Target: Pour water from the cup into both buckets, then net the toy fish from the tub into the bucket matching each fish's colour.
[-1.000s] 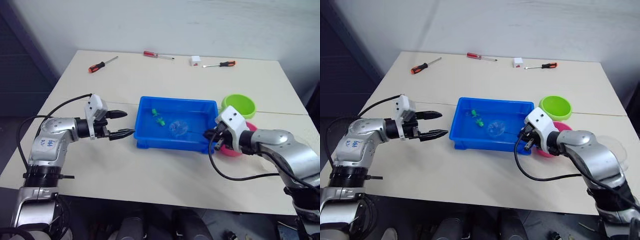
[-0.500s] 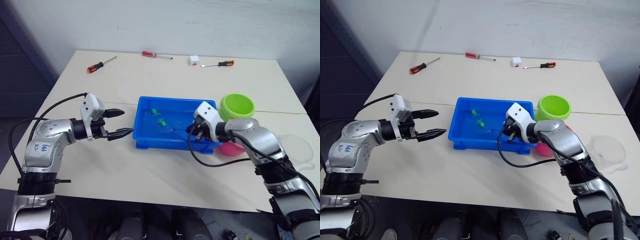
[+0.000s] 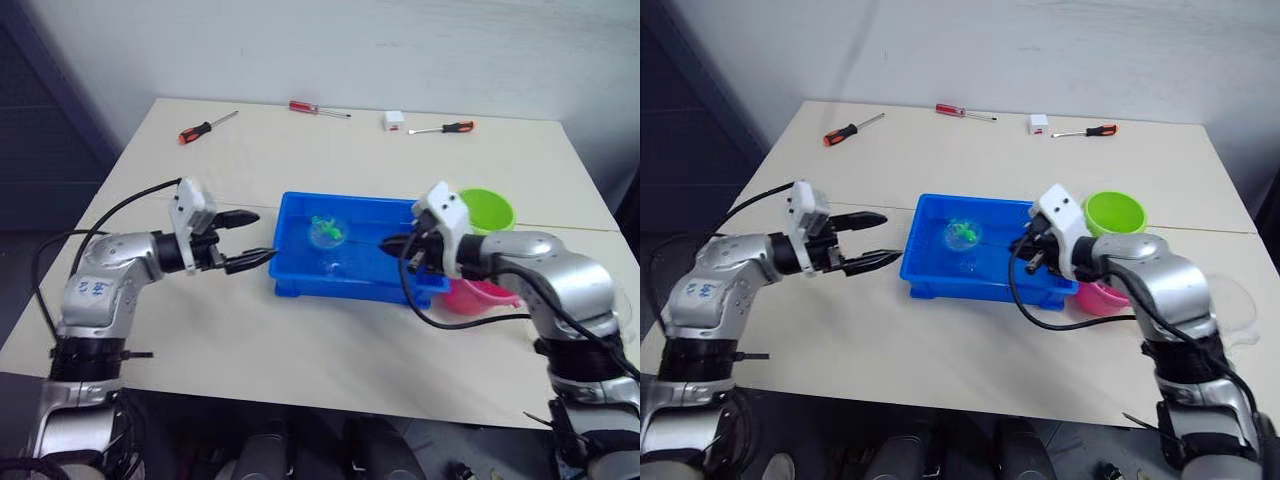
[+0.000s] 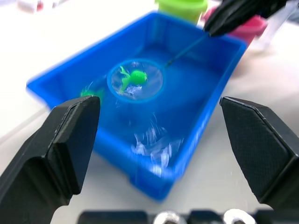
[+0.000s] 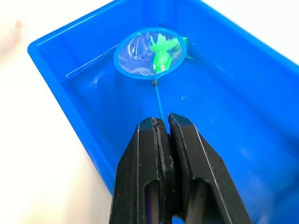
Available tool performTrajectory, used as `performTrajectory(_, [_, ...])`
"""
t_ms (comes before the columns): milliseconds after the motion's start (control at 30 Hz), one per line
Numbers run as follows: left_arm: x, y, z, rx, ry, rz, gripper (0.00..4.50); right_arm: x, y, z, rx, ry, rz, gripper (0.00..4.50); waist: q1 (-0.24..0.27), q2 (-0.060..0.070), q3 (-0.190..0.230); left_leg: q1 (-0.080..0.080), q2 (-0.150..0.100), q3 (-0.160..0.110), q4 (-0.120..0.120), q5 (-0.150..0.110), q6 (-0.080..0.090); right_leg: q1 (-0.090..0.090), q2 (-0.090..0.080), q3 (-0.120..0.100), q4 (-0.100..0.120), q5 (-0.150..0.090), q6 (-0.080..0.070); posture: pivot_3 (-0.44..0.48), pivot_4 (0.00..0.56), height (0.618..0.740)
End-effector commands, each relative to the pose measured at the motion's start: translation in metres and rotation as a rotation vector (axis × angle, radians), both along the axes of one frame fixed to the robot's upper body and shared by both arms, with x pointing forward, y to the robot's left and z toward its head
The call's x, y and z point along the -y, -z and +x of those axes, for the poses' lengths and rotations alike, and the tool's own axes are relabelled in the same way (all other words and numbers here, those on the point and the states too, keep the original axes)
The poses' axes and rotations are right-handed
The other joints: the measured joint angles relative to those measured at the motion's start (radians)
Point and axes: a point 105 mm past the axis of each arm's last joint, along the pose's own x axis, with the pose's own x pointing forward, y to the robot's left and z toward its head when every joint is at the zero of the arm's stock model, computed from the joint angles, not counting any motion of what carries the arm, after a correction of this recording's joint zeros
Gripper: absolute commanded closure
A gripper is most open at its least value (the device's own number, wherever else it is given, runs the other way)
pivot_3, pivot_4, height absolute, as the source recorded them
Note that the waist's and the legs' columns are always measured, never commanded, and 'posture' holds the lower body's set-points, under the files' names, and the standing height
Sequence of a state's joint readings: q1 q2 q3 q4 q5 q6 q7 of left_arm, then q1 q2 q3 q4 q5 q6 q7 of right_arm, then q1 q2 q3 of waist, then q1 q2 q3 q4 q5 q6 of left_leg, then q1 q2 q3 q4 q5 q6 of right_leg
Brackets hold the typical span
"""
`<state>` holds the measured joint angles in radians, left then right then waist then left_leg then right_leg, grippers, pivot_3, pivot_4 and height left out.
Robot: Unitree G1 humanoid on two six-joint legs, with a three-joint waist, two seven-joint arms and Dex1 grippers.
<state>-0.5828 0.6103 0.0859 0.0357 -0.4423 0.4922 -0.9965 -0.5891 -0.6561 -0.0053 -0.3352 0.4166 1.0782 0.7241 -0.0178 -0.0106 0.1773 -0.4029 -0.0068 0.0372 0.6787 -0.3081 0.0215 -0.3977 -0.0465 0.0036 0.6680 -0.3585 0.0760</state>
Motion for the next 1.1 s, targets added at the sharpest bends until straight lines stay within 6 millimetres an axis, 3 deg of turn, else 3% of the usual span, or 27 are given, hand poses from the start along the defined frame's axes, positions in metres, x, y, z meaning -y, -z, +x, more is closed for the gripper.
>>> performTrajectory(33, [0.017, -0.014, 0.003, 0.031, 0.067, -0.044, 0.07, 0.02, -0.027, -0.011, 0.092, 0.069, 0.006, 4.5, 0.001, 0.0, 0.0, 0.0, 0.0, 0.0, 0.0, 0.0, 0.0, 0.0, 0.0, 0.0, 0.0, 0.0, 0.0, 0.0, 0.15, 0.74])
performTrajectory(367, [0.068, -0.014, 0.003, 0.019, 0.237, -0.123, 0.07, 0.097, -0.052, -0.033, 0.296, 0.413, -0.145, 4.5, -0.001, 0.0, 0.0, 0.0, 0.0, 0.0, 0.0, 0.0, 0.0, 0.0, 0.0, 0.001, 0.001, 0.0, 0.0, 0.0, 0.15, 0.74])
performTrajectory(533, [0.077, -0.014, 0.003, 0.019, 0.264, -0.126, 0.07, 0.122, -0.053, -0.033, 0.379, 0.52, -0.251, 4.5, -0.006, 0.0, 0.0, 0.0, 0.0, 0.001, 0.001, 0.0, 0.0, 0.0, 0.001, 0.001, 0.002, 0.0, 0.0, 0.0, 0.15, 0.74])
performTrajectory(600, [0.079, -0.015, 0.002, 0.02, 0.277, -0.128, 0.07, 0.134, -0.056, -0.03, 0.445, 0.544, -0.375, 4.5, -0.007, 0.0, 0.0, 0.0, 0.0, 0.001, 0.001, 0.0, 0.0, 0.0, 0.001, 0.001, 0.002, 0.0, 0.0, 0.0, 0.15, 0.74])
performTrajectory(800, [0.079, -0.014, 0.001, 0.024, 0.273, -0.121, 0.07, 0.136, -0.051, -0.021, 0.595, 0.375, -0.781, 4.5, -0.007, 0.0, 0.0, 0.001, 0.0, 0.001, 0.001, 0.0, 0.0, 0.0, 0.001, 0.002, 0.002, 0.0, 0.0, 0.0, 0.15, 0.74])
performTrajectory(933, [0.076, -0.014, 0.001, 0.025, 0.262, -0.121, 0.07, 0.146, -0.038, -0.019, 0.676, 0.155, -1.21, 4.5, -0.006, 0.003, 0.0, 0.0, 0.0, 0.002, 0.002, 0.0, 0.0, 0.0, 0.001, 0.002, 0.002, 0.0, 0.0, 0.0, 0.15, 0.74])
performTrajectory(1000, [0.076, -0.014, 0.002, 0.026, 0.259, -0.12, 0.07, 0.152, -0.031, -0.019, 0.661, 0.103, -1.281, 4.5, -0.006, 0.002, 0.0, 0.0, 0.0, 0.002, 0.002, 0.0, 0.0, 0.0, 0.001, 0.002, 0.0, 0.0, 0.0, 0.0, 0.15, 0.74])
performTrajectory(1100, [0.075, -0.015, 0.002, 0.028, 0.256, -0.12, 0.07, 0.16, -0.053, -0.014, 0.769, 0.157, -1.333, 4.5, -0.006, 0.002, 0.0, 0.0, 0.0, 0.002, 0.002, 0.0, 0.0, 0.001, 0.001, 0.002, 0.001, 0.0, 0.0, 0.0, 0.15, 0.74])
